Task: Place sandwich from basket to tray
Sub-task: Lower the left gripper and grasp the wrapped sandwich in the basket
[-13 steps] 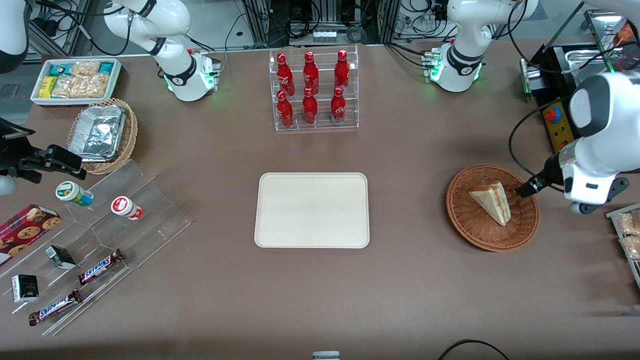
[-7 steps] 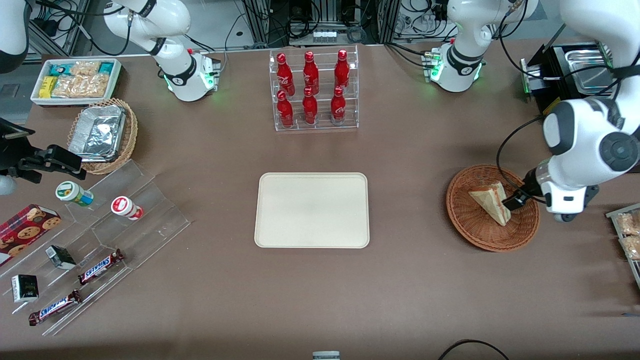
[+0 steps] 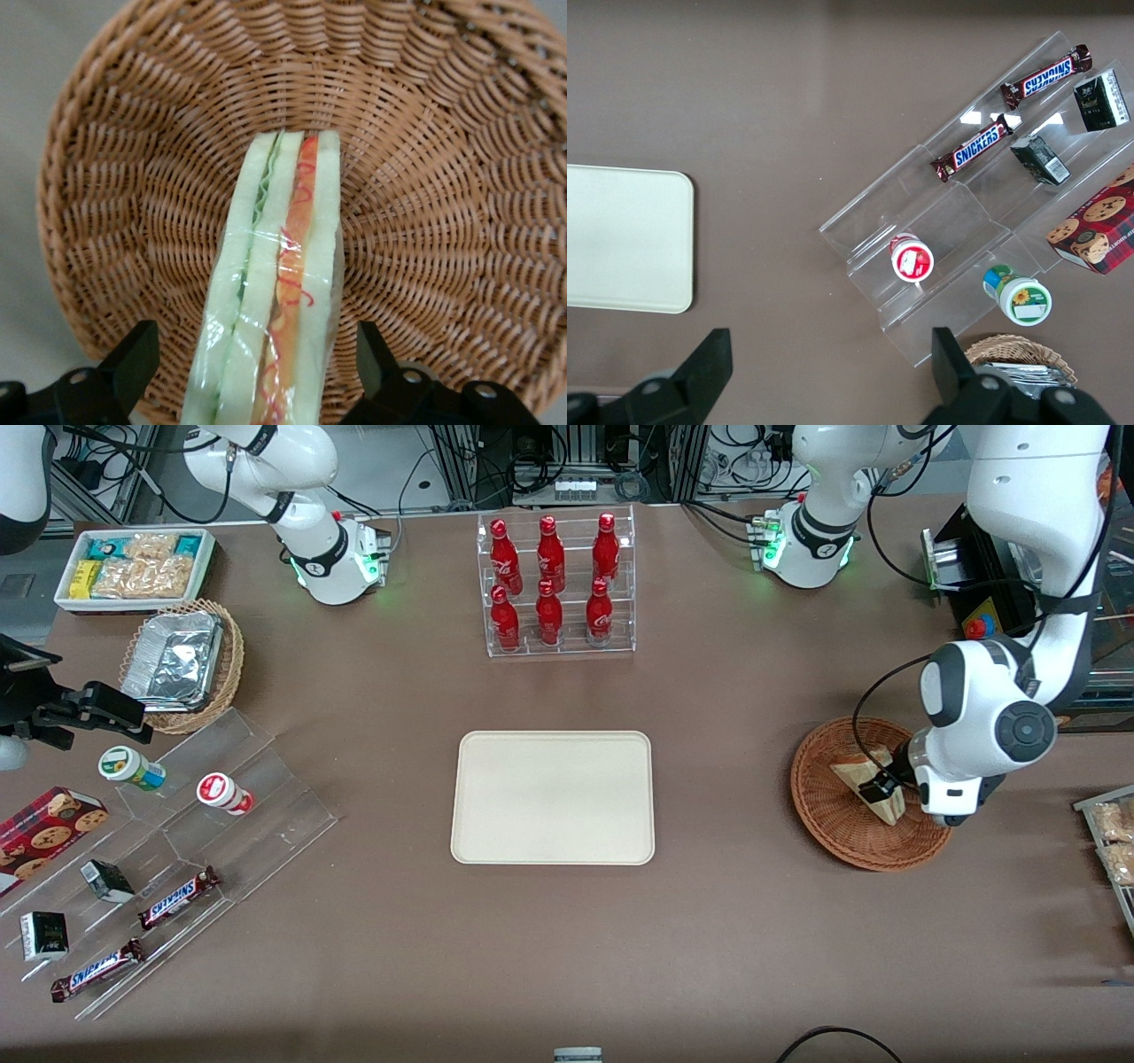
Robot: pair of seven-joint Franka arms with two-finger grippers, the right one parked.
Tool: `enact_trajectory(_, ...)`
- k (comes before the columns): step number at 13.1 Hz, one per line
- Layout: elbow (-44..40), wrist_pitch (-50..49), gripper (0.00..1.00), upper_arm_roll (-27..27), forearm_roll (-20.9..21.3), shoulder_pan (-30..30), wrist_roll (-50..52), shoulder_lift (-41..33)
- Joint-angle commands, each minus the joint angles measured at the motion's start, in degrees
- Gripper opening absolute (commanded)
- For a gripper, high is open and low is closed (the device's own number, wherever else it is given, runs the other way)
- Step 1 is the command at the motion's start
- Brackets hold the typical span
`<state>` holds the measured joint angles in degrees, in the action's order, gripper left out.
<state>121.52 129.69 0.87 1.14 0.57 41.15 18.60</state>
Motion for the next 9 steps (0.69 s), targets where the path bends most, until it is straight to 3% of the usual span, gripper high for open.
enact_trajectory(1, 2.3, 1.6, 0.87, -0.1, 0.6, -0.5, 1.4, -0.7)
enact_trajectory(4, 2.9, 1.3, 0.56, -0.1, 0.6, -0.7, 2.4, -0.6)
enact_trajectory(7, 2.3, -0.2, 0.41, -0.1, 0.7, -0.9, 2.0, -1.3)
enact_trajectory(9, 1.0, -0.4, 0.39, -0.2, 2.9, -2.1, 1.9, -1.3)
